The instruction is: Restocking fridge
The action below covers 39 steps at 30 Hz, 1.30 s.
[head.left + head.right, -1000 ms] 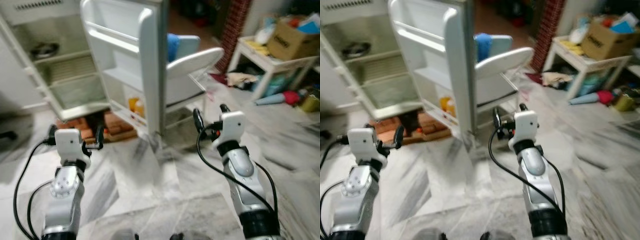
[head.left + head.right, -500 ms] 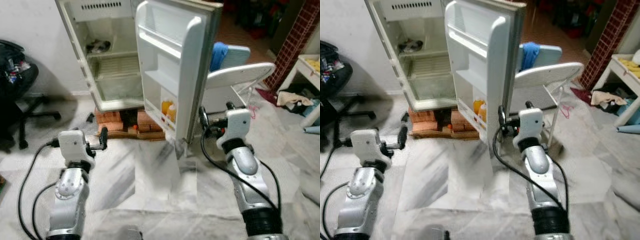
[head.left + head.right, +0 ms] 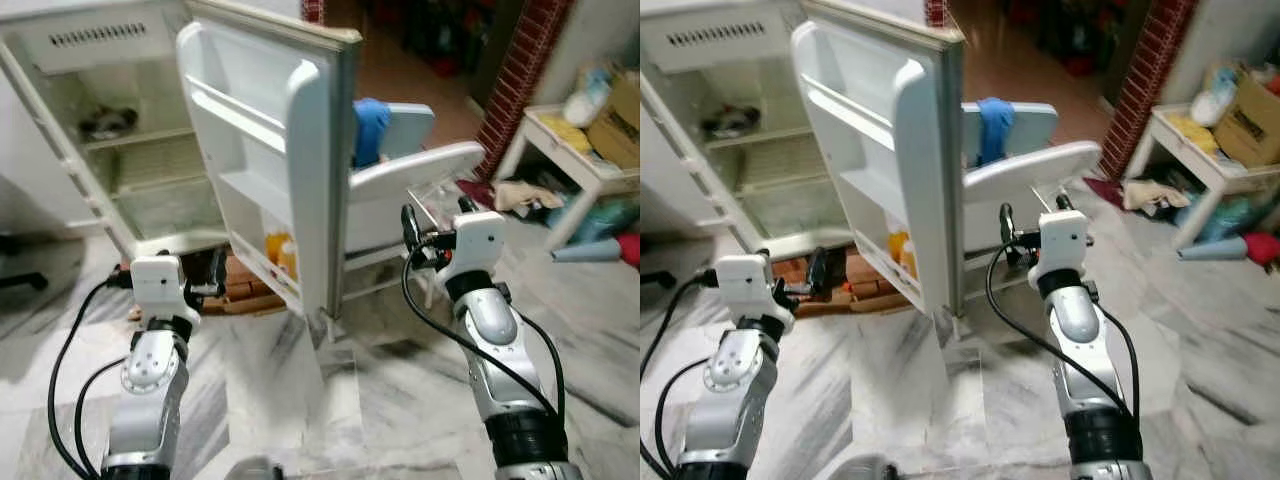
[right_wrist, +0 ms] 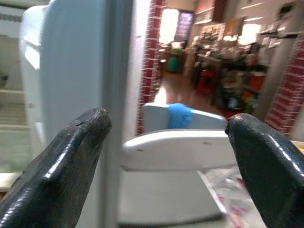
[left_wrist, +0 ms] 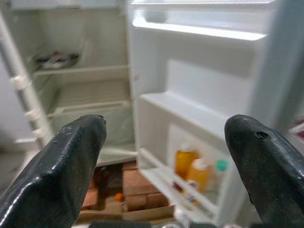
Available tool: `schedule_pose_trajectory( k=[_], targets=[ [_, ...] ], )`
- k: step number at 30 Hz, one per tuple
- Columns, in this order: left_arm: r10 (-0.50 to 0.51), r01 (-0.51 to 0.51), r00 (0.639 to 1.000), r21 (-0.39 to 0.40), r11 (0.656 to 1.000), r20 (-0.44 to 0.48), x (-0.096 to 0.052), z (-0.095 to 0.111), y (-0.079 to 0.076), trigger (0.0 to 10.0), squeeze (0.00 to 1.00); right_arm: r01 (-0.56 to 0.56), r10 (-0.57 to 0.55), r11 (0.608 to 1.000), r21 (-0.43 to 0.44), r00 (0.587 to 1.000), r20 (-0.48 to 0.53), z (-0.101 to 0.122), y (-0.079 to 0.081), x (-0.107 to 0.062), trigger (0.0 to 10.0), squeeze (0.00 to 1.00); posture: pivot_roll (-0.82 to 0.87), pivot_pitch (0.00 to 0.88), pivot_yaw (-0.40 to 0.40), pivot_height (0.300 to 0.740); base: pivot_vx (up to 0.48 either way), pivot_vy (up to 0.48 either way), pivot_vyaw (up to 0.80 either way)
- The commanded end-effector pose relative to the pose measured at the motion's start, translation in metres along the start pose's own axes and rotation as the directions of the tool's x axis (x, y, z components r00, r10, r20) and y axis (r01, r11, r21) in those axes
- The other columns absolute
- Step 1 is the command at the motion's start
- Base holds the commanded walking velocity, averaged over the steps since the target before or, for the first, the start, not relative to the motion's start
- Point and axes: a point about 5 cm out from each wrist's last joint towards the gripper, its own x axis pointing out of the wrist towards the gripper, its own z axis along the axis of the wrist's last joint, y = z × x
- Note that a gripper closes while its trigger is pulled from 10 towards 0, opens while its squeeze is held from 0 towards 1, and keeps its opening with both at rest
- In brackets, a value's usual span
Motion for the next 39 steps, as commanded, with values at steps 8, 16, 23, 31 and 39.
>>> schedule_pose_trajectory(
  k=[8,16,23,31,39],
  targets=[
    [0.013,-0.012,0.999,0.043,0.999,-0.038,0.002,-0.004,0.0,10.0,0.0,-0.032,0.032,0.999,-0.012,0.999,0.02,0.005,0.005,0.004,10.0,0.0,0.02,0.019,0.02,0.74,0.354,-0.311,0.77],
    [0.02,-0.019,0.999,0.018,1.0,-0.032,0.003,-0.003,-0.001,10.0,0.0,-0.015,0.015,1.0,-0.002,1.0,0.018,0.005,0.002,0.007,10.0,0.0,0.02,0.015,0.019,0.74,0.159,-0.177,0.07],
    [0.02,-0.019,0.999,0.02,1.0,-0.049,0.001,-0.006,-0.001,10.0,0.0,-0.031,0.031,0.999,0.013,0.999,0.014,0.004,0.006,0.008,10.0,0.0,0.02,0.013,0.016,0.74,0.0,0.0,0.0],
    [-0.062,0.047,0.985,-0.096,0.994,-0.164,-0.019,-0.021,-0.004,10.0,0.0,-0.153,0.15,0.987,0.052,0.987,0.048,0.013,0.012,0.025,10.0,0.0,0.04,0.013,0.02,0.74,0.0,0.0,0.0],
    [0.117,-0.135,0.972,-0.079,0.988,-0.203,-0.041,-0.033,0.029,10.0,0.0,-0.243,0.236,0.968,0.06,0.966,0.106,0.035,0.023,0.062,10.0,0.0,0.09,0.014,0.009,0.74,0.0,0.0,0.0]
  ],
)
